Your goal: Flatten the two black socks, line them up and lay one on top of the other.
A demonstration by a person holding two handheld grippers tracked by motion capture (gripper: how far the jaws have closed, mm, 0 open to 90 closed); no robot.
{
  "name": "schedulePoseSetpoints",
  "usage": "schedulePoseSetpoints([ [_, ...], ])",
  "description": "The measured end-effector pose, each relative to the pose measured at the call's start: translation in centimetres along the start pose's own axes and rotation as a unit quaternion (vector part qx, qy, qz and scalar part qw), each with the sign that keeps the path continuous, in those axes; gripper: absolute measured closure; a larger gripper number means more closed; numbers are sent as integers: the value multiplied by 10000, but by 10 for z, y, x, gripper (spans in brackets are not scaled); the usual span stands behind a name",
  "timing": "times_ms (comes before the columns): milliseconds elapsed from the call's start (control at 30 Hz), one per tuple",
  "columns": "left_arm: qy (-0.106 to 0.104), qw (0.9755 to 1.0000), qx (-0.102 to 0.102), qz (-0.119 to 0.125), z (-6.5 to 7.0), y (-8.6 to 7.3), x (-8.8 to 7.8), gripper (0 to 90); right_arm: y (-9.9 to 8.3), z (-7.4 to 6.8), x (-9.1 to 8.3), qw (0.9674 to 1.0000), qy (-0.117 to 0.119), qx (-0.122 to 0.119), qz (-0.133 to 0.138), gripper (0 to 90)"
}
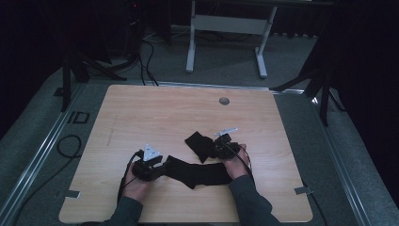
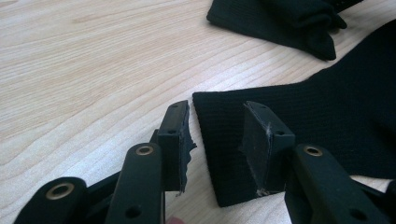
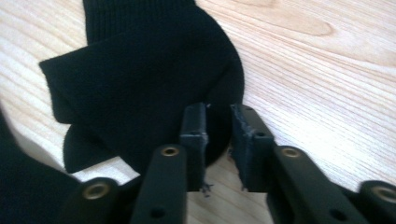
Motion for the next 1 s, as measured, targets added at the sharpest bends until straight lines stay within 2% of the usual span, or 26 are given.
schedulePoseSetpoints([
  [233,29,10000,-21,-80,-2,-1,3,615,0,1,0,10000,49,26,0,848],
  [467,48,10000,-51,-57,-4,-1,2,615,7,4,-16,9997,-10,20,260,860],
  [633,53,10000,-47,-42,-4,0,1,615,13,14,-41,9988,-48,46,487,860],
  [767,62,10000,-61,-40,-5,0,1,615,13,22,-52,9983,-100,52,568,859],
  [933,67,9999,-67,-32,-6,0,1,614,3,40,-61,9986,-229,90,471,859],
  [1000,69,9999,-73,-28,-6,0,1,614,0,43,-62,9986,-248,101,465,858],
])
Point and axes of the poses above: each handheld gripper's, and its own axes: x roughly forward along the jaws, y roughly out of its top, z roughly to its right, the point moved 8 cm from there along x, roughly forward along the jaws, and after that the axes turned 10 degrees about -x, right-handed, at the moved point
